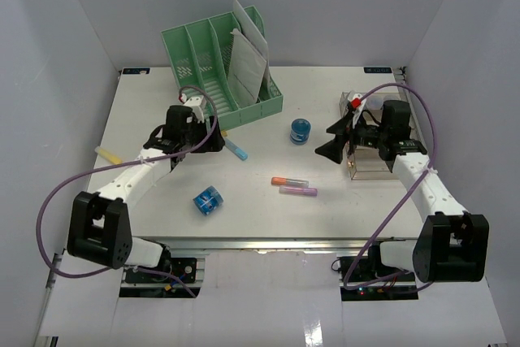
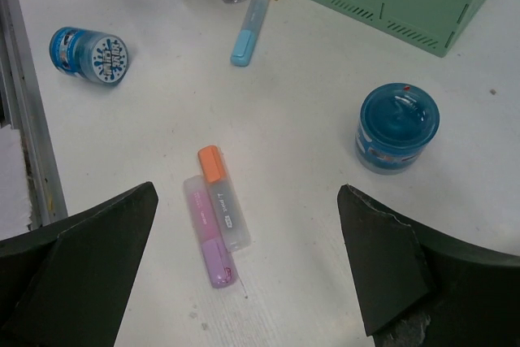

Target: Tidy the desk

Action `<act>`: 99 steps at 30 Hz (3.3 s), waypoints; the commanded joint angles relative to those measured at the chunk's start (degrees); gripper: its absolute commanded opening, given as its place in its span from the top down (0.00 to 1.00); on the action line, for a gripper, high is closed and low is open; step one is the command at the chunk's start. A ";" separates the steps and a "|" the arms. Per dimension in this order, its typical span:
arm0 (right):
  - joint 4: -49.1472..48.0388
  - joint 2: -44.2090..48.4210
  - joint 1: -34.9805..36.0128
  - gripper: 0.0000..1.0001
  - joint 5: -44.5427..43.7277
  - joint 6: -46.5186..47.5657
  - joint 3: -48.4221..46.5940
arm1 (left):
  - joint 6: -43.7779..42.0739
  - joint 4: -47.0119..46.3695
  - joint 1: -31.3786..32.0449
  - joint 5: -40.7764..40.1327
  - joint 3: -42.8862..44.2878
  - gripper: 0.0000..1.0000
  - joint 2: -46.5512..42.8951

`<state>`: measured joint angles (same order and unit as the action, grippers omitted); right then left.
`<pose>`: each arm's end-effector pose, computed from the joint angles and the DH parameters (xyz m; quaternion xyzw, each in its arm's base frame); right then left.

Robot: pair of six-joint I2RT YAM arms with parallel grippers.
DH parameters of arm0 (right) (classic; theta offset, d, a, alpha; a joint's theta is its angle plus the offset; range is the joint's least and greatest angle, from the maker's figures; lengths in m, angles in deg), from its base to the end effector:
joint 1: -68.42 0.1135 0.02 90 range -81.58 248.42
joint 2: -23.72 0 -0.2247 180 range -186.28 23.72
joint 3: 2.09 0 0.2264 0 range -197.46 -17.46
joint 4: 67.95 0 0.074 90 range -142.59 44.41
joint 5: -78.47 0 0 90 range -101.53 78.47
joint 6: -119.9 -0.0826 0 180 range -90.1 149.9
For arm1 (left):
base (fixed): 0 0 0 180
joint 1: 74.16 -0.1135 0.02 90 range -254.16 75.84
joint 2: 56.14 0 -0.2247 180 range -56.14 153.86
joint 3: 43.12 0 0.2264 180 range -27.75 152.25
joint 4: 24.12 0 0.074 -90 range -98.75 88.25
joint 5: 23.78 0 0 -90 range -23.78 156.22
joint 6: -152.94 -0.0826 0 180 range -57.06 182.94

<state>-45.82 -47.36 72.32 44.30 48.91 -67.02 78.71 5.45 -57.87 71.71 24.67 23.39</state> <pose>0.2730 0.0871 0.2448 -0.3860 0.6957 0.3388 0.5022 0.3032 -0.0968 0.1853 0.0239 0.9099 -0.1556 0.3837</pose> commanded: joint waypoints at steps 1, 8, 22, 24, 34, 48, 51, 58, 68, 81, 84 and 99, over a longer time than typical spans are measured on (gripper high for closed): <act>-2.02 3.63 -0.62 0.02 2.30 -1.26 2.32 | 1.80 -3.23 1.46 -14.23 2.99 0.11 5.83; -2.12 3.86 -1.28 0.02 3.24 -1.16 3.07 | 2.31 -5.79 3.16 -20.00 5.62 0.11 11.87; -2.28 3.86 -2.50 0.02 4.62 -0.77 3.60 | 1.44 -6.77 3.75 -23.27 12.35 0.15 22.74; -2.31 3.84 -2.58 0.02 4.75 -0.79 3.63 | 1.86 -6.13 3.84 -24.71 13.05 0.17 23.18; -2.20 3.80 -2.72 0.02 5.46 -0.35 3.90 | 2.99 -6.08 4.10 -23.16 10.43 0.59 19.58; -5.40 -0.91 6.87 0.04 4.67 -12.60 2.42 | 6.41 -21.16 4.45 25.93 -7.05 0.78 -8.69; -10.61 -3.73 9.98 0.03 1.51 -28.69 -0.11 | 7.13 -31.00 4.69 33.44 -12.14 0.80 -9.80; -19.37 -8.97 16.13 0.08 -6.45 -54.98 -6.15 | 3.72 -44.69 7.78 35.41 -17.22 0.81 -10.86; -19.62 -16.91 22.12 0.10 -11.61 -63.15 -10.76 | -7.38 -49.42 12.57 32.61 -16.01 0.81 -9.38; -20.34 -17.76 25.69 0.10 -11.94 -62.75 -12.08 | -11.65 -47.34 13.98 30.44 -12.50 0.81 -5.78; -20.11 -17.39 26.60 0.09 -12.58 -61.63 -11.75 | -12.11 -47.21 14.00 30.25 -12.36 0.80 -5.63; -21.00 -16.63 28.21 0.71 -13.82 -55.02 -10.83 | -11.07 -47.46 13.95 26.25 -12.80 0.28 -7.22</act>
<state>-64.67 -65.68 100.32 30.12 -10.86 -77.14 66.30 -39.61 -43.94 100.11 10.99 18.44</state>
